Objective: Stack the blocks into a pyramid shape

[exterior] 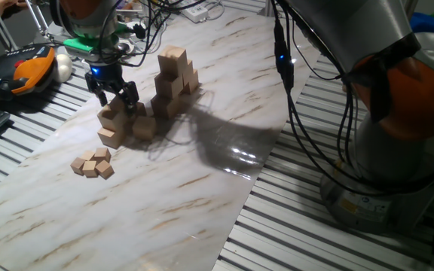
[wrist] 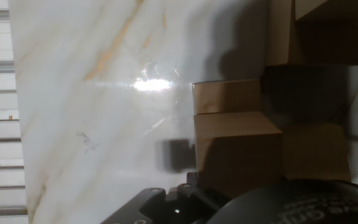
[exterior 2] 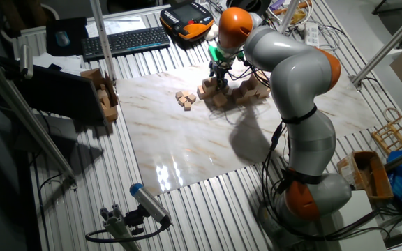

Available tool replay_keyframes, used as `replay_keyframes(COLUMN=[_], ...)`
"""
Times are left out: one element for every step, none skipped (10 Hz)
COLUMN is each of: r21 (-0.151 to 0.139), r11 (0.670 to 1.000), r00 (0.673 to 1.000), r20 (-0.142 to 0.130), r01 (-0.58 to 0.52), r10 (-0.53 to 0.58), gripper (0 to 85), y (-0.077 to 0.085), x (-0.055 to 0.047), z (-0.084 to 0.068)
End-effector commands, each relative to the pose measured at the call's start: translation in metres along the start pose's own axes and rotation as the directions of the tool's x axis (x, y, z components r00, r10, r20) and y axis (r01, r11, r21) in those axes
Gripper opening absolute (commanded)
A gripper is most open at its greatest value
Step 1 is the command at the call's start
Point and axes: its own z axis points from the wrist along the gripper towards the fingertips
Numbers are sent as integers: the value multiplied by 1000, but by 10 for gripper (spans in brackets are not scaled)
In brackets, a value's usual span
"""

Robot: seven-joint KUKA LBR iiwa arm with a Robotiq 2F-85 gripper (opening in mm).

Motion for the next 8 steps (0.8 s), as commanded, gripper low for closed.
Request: replay_keyframes(r21=[5,6,9,12,17,18,18,18], r11=[1000,1000,1000,1000,1000,1000,1000,1000], r00=[1000,1000,1000,1000,1000,1000,1000,1000], r20=[0,-5,-6,-6,-6,-8,-12,-20], r01=[0,0,0,0,2,2,4,5], r10=[0,0,0,0,-2,-2,-3,-5], gripper=[850,850,850,850,850,850,850,850], y=[0,0,0,0,0,0,1,1], x=[1,1,1,2,2,2,3,3], z=[-3,-5,-7,-10,-13,-15,-17,-19])
